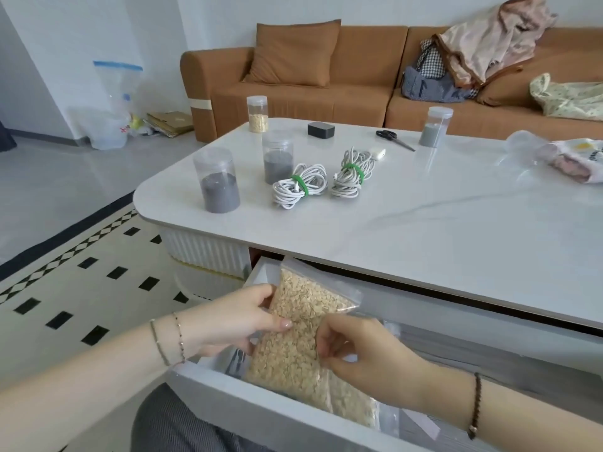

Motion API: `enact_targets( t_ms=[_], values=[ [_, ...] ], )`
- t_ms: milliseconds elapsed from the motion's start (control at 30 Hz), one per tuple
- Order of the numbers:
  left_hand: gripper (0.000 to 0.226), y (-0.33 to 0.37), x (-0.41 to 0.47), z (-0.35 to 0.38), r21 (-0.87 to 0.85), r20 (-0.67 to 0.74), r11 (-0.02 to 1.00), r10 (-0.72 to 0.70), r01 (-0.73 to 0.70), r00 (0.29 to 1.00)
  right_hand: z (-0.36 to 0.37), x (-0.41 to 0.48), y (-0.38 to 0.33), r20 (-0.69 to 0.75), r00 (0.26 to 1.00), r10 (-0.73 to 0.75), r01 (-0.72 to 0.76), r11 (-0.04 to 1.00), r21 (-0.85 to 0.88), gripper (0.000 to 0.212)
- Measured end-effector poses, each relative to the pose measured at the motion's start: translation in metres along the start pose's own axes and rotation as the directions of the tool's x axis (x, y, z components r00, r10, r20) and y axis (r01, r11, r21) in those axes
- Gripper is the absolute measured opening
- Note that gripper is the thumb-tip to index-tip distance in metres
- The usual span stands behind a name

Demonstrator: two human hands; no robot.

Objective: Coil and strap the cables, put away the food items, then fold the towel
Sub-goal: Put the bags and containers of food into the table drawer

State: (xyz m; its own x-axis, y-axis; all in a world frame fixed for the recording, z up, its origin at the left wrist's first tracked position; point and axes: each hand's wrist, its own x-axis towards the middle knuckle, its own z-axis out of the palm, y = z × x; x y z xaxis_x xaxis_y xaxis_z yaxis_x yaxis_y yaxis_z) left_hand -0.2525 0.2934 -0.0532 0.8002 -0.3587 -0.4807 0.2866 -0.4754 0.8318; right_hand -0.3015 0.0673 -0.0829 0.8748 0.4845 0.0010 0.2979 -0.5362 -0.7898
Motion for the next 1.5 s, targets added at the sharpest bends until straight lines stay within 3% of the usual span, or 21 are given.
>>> enact_targets(
  t_ms=[167, 233, 300, 400, 467, 567, 733, 867, 967, 1233, 1333, 1400, 1500],
  values=[
    [0.019, -0.013, 0.025, -0.008, 0.351, -0.069, 0.936, 0.027, -0.001, 0.997, 0.018, 0.031, 0.015, 0.052, 0.992, 0.119, -0.122, 0.991, 0.052, 0.026],
    [0.027, -0.014, 0.030, -0.012, 0.416, -0.080, 0.909, 0.028, 0.007, 0.996, 0.019, 0.041, 0.019, 0.094, 0.981, 0.168, -0.177, 0.980, 0.090, 0.021],
    [0.050, -0.014, 0.031, -0.016, 0.482, -0.095, 0.875, 0.002, 0.045, 0.995, 0.019, 0.048, 0.020, 0.142, 0.967, 0.210, -0.227, 0.968, 0.109, 0.018],
    [0.073, -0.009, 0.029, -0.020, 0.659, -0.062, 0.752, 0.037, 0.013, 0.997, 0.012, 0.056, 0.021, 0.106, 0.975, 0.194, -0.186, 0.979, -0.081, 0.028],
    [0.073, -0.003, 0.028, -0.021, 0.774, 0.041, 0.628, 0.070, -0.076, 0.997, 0.007, 0.059, 0.020, 0.062, 0.989, 0.132, -0.113, 0.962, -0.251, 0.031],
    [0.068, -0.003, 0.039, -0.014, 0.859, 0.179, 0.490, -0.017, -0.148, 0.984, 0.006, 0.061, 0.018, 0.106, 0.990, 0.090, -0.032, 0.892, -0.452, 0.030],
    [0.041, -0.009, 0.056, -0.001, 0.930, 0.189, 0.316, 0.024, -0.187, 0.982, 0.020, 0.060, 0.023, 0.218, 0.973, 0.075, 0.054, 0.845, -0.533, 0.035],
    [0.046, -0.010, 0.063, -0.002, 0.951, 0.211, 0.227, 0.020, -0.210, 0.977, 0.038, 0.061, 0.026, 0.225, 0.972, 0.064, 0.092, 0.781, -0.618, 0.034],
    [0.047, -0.005, 0.068, -0.004, 0.952, 0.206, 0.222, 0.041, -0.210, 0.978, 0.038, 0.061, 0.028, 0.208, 0.977, 0.040, 0.095, 0.795, -0.600, 0.031],
    [0.047, -0.016, 0.053, -0.010, 0.901, 0.182, 0.388, 0.072, -0.196, 0.981, -0.002, 0.040, 0.016, 0.268, 0.959, 0.089, 0.039, 0.898, -0.438, 0.031],
    [0.018, 0.000, 0.028, -0.011, 0.919, 0.166, 0.320, 0.217, -0.231, 0.962, -0.027, 0.023, -0.011, 0.210, 0.976, 0.052, 0.026, 0.936, -0.351, 0.022],
    [0.016, 0.020, 0.009, -0.013, 0.928, 0.127, 0.289, 0.350, -0.236, 0.928, -0.048, 0.012, -0.037, 0.163, 0.986, 0.025, 0.012, 0.975, -0.220, 0.017],
    [0.015, 0.057, -0.009, -0.018, 0.913, 0.036, 0.317, 0.566, -0.258, 0.824, -0.086, 0.001, -0.067, 0.063, 0.997, -0.037, 0.047, 0.985, -0.165, 0.014]
  ],
)
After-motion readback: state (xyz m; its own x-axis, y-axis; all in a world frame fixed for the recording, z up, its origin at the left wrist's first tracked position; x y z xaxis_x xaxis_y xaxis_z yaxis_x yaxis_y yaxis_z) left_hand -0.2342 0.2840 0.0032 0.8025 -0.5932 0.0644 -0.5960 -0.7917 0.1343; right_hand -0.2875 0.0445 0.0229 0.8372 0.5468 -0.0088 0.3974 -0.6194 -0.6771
